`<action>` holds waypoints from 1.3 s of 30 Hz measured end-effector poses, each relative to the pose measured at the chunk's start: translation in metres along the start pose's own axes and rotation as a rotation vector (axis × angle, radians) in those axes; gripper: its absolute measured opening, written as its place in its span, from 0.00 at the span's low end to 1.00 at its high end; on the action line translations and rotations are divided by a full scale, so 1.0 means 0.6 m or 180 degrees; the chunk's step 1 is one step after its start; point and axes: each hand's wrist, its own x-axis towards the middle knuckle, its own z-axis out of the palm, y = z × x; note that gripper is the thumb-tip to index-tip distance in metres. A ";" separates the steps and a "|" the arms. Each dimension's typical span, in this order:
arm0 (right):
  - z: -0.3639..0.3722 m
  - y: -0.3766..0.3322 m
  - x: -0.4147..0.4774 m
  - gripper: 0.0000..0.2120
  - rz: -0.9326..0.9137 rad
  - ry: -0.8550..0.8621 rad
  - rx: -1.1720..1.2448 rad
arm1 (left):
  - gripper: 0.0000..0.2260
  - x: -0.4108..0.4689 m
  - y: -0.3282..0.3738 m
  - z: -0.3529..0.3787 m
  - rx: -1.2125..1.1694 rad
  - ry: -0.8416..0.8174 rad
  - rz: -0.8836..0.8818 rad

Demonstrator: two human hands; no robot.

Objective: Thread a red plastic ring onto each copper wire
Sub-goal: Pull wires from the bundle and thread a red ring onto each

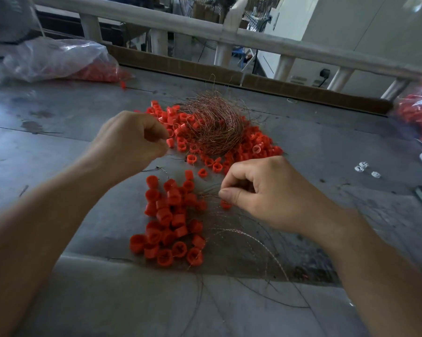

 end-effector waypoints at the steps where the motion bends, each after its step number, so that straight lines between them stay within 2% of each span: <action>1: -0.001 0.000 -0.001 0.06 0.0016 -0.0024 0.0013 | 0.07 0.004 -0.007 0.008 0.0199 0.0097 0.0103; 4: -0.004 0.001 -0.001 0.12 0.0044 -0.0019 0.0136 | 0.16 0.016 -0.022 0.029 0.0597 -0.0010 0.0334; 7: -0.007 0.003 0.002 0.12 0.0107 0.0129 0.0212 | 0.18 0.027 -0.033 0.041 0.0688 -0.0063 0.0372; 11: -0.009 0.006 0.002 0.09 0.0150 0.0326 0.0223 | 0.11 0.030 -0.040 0.046 0.0756 -0.0022 0.0754; 13: -0.010 0.007 0.003 0.09 0.0170 0.0391 0.0231 | 0.07 0.032 -0.040 0.044 0.0758 -0.0028 0.0730; 18: -0.015 0.012 0.006 0.10 0.0292 0.0614 0.0125 | 0.06 0.032 -0.036 0.041 0.0757 -0.0055 0.0724; 21: -0.021 0.023 0.009 0.10 0.0441 0.0883 0.0089 | 0.03 0.026 -0.019 0.025 0.0220 0.0434 0.0402; 23: -0.023 0.033 0.013 0.09 0.0565 0.1035 0.0013 | 0.08 0.017 -0.001 0.006 -0.0714 0.0583 0.0203; 25: -0.023 0.043 0.018 0.08 0.0681 0.1122 -0.0013 | 0.14 -0.004 0.023 -0.010 -0.1825 0.0224 0.0324; 26: -0.021 0.048 0.021 0.08 0.0732 0.1153 -0.0015 | 0.14 -0.016 0.034 -0.012 -0.2025 -0.0023 0.0493; 30: -0.013 0.063 0.031 0.06 0.0798 0.1190 -0.0113 | 0.15 -0.048 0.055 0.015 -0.1338 -0.0758 0.0991; 33: -0.005 0.069 0.040 0.07 0.0660 0.1087 -0.0366 | 0.16 -0.050 0.055 0.026 -0.0886 -0.0772 0.1024; 39: 0.012 0.067 0.057 0.13 0.0178 0.0524 -0.0681 | 0.15 -0.048 0.053 0.024 -0.0935 -0.0760 0.1010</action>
